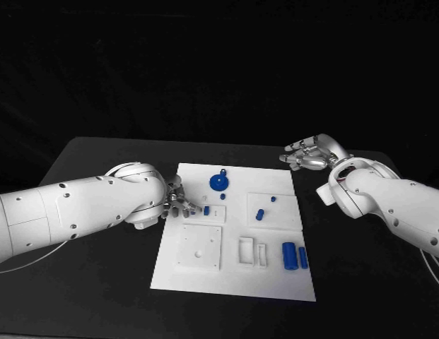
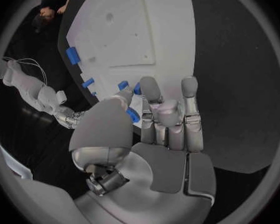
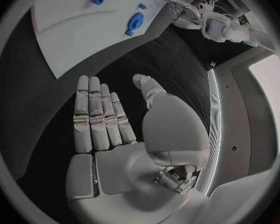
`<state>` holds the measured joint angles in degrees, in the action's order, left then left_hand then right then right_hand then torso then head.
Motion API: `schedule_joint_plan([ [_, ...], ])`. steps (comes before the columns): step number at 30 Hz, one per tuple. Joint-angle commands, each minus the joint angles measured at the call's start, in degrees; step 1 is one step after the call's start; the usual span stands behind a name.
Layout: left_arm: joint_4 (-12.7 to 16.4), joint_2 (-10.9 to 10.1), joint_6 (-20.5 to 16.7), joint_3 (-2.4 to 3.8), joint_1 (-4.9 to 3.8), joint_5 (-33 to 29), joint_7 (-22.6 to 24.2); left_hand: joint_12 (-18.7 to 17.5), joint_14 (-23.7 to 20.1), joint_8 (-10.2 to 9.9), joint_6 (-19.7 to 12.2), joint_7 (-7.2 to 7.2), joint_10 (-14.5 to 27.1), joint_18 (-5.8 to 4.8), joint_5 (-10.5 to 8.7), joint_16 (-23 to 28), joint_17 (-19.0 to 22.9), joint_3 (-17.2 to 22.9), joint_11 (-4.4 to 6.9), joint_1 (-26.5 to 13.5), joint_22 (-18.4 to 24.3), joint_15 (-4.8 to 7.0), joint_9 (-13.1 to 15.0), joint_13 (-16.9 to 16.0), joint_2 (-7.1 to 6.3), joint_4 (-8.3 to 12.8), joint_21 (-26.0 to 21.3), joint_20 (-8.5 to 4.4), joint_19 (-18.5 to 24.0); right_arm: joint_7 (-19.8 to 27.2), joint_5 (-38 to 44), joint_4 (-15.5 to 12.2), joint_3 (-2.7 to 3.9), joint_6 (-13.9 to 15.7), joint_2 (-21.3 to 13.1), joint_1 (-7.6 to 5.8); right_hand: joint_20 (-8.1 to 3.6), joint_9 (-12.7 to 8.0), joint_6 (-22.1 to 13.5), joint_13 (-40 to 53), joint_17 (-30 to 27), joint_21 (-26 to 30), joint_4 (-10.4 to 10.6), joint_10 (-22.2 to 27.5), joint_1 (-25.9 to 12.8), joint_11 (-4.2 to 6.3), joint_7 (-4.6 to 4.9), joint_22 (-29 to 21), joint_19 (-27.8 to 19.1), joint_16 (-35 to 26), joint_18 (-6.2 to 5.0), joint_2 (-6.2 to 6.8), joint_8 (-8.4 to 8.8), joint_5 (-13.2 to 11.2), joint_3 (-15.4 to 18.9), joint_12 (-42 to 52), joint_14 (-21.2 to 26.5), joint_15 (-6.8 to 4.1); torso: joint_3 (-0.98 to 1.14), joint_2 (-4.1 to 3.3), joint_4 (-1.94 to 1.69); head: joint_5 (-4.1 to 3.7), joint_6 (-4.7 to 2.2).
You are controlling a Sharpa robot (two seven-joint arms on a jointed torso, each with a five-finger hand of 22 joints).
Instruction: Assemble the parts on the task board
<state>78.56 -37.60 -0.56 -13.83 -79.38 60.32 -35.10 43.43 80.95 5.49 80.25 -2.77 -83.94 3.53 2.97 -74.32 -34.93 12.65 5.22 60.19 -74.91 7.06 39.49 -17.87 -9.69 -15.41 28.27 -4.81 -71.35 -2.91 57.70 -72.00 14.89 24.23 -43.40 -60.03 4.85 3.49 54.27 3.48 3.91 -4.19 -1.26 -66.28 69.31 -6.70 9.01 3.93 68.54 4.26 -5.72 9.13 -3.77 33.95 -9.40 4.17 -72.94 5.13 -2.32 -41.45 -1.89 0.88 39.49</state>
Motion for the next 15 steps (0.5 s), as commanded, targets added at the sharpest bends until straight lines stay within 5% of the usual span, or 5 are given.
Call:
schedule_joint_plan([
  [1,0.07,-0.12,-0.19,0.0,0.06,-0.09,-0.22,0.35,-0.18,-0.03,0.22,0.04,-2.83,0.28,-0.18,0.16,-0.16,-5.88,0.05,-0.34,-1.14,0.41,-0.14,0.12,0.09,-1.3,-0.27,-0.22,-0.29,0.69,-0.2,0.0,0.03,-0.41,0.01,0.1,-0.02,-0.08,-0.42,-0.08,-0.07,0.2,0.02,0.37,0.08,-0.04,-0.07,-0.04,-0.48,-0.12,-0.39,-0.45,0.37,0.36,0.29,-0.1,0.54,-0.04,-0.05,-0.01,0.04,-0.07,-0.15],
  [4,0.18,-0.3,-0.52,0.02,0.06,-0.51,0.0,0.41,-0.23,-0.34,0.33,0.04,-2.83,-0.03,-0.22,0.19,-0.2,-9.85,0.07,-1.08,-1.13,0.47,-0.43,0.3,-0.54,-1.44,-0.24,-0.51,-0.27,0.7,-0.23,0.02,0.03,-0.42,-0.01,0.17,0.04,-0.08,-0.57,-0.08,-0.08,0.22,0.04,0.5,0.12,-0.09,-0.04,-0.05,-0.59,-0.13,-0.4,-0.45,0.37,0.37,0.37,-0.12,0.66,0.01,-0.04,0.0,0.03,-0.03,-0.13],
  [15,1.15,-1.66,-1.27,0.55,-0.18,-2.77,0.22,0.47,-0.33,-0.57,0.36,0.09,-2.83,-0.43,-0.13,0.45,0.09,-12.61,0.02,-1.62,-1.11,0.58,-0.46,0.62,-1.77,-1.55,-0.28,-0.94,-0.27,0.76,-0.38,0.14,0.03,-0.39,0.03,0.35,0.19,-0.09,-0.75,-0.09,-0.09,0.24,0.23,0.76,0.18,-0.16,0.0,-0.06,-0.94,-0.12,-0.44,-0.42,0.37,0.87,0.63,-0.09,1.02,0.12,-0.02,0.02,-0.01,0.03,-0.32],
])
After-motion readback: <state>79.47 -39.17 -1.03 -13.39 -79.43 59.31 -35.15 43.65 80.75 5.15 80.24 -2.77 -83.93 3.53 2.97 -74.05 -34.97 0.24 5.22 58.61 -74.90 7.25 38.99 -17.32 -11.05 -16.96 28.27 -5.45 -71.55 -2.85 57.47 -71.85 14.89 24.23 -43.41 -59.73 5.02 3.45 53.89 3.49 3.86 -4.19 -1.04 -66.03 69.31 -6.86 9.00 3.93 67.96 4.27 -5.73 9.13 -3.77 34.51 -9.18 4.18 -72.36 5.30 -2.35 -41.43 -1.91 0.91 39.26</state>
